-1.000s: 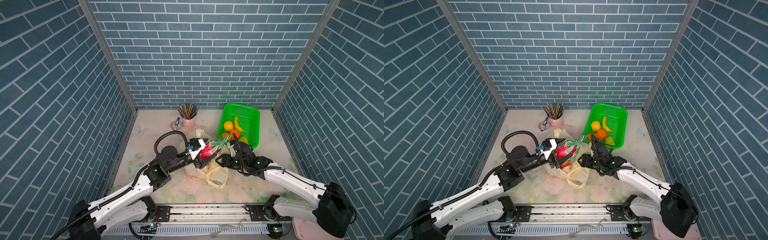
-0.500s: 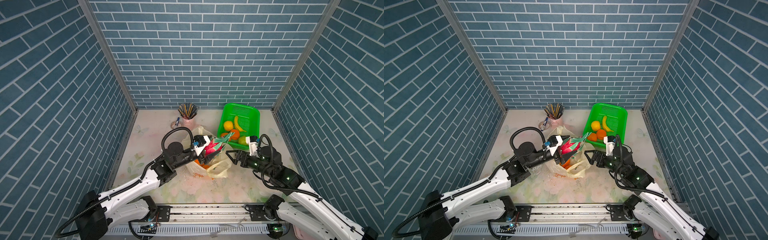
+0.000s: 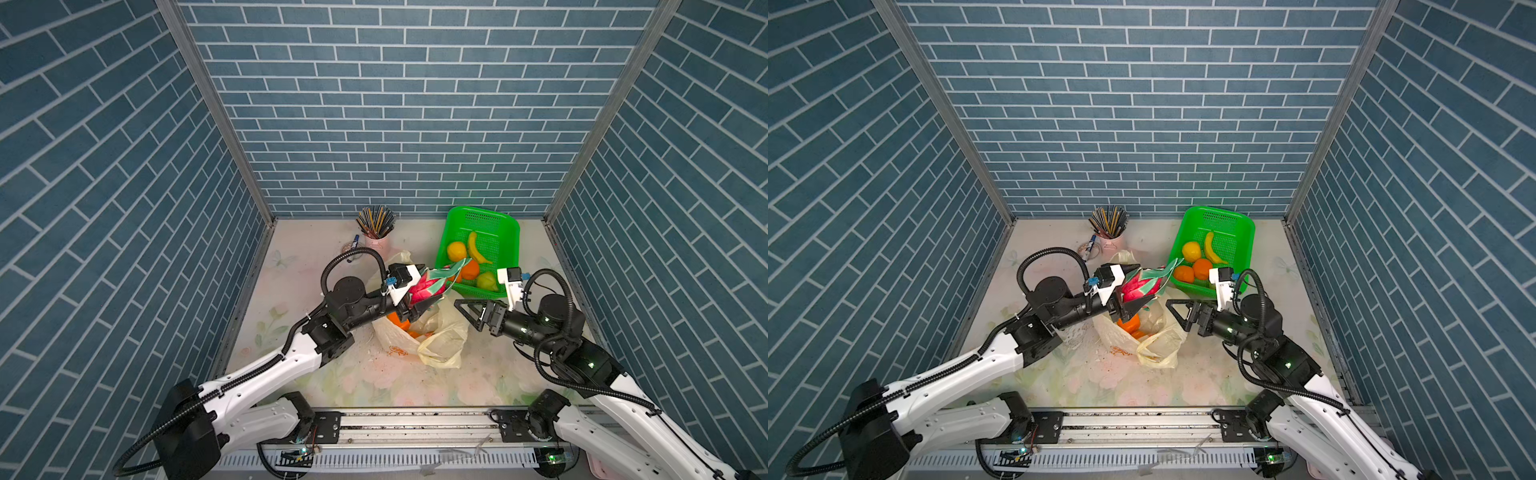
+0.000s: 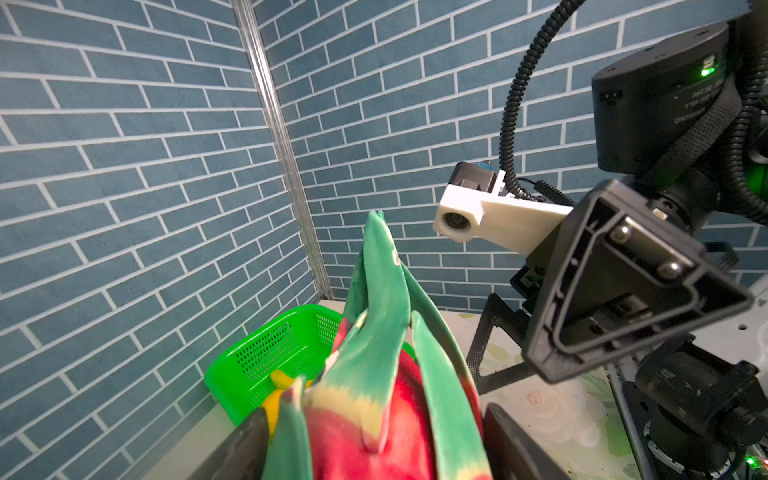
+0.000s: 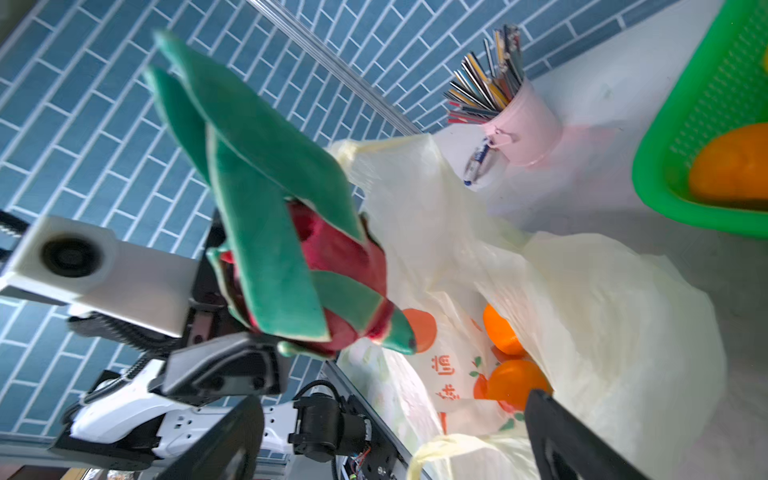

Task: Untie the knot of the plastic bag and take out the fruit
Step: 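Grasp the pink dragon fruit with the right gripper while the left holds it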

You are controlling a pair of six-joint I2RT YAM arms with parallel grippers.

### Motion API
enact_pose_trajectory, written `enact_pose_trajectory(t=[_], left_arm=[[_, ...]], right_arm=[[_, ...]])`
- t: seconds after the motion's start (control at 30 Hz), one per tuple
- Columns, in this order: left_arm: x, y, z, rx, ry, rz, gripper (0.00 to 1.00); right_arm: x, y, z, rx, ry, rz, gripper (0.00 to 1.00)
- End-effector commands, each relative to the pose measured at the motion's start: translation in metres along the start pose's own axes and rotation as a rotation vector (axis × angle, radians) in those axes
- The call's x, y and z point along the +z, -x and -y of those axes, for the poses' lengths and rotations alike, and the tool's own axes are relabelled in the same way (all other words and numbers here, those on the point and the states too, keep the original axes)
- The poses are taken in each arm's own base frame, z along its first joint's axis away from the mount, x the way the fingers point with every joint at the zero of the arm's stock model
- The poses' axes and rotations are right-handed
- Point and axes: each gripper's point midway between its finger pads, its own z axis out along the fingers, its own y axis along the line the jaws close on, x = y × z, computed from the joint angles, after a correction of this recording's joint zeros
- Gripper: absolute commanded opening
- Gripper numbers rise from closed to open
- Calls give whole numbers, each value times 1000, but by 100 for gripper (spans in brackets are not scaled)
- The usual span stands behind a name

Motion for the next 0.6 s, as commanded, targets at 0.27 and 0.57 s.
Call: enact_pose_trajectory(t=[0.27,0.57], left_arm=[[11,47,12,90,-125,132,33],[18,49,7,106,-114,134,33]], right_arm=[[12,34,-59,-44,173,8,98],[40,41,-47,1,161,17,98]])
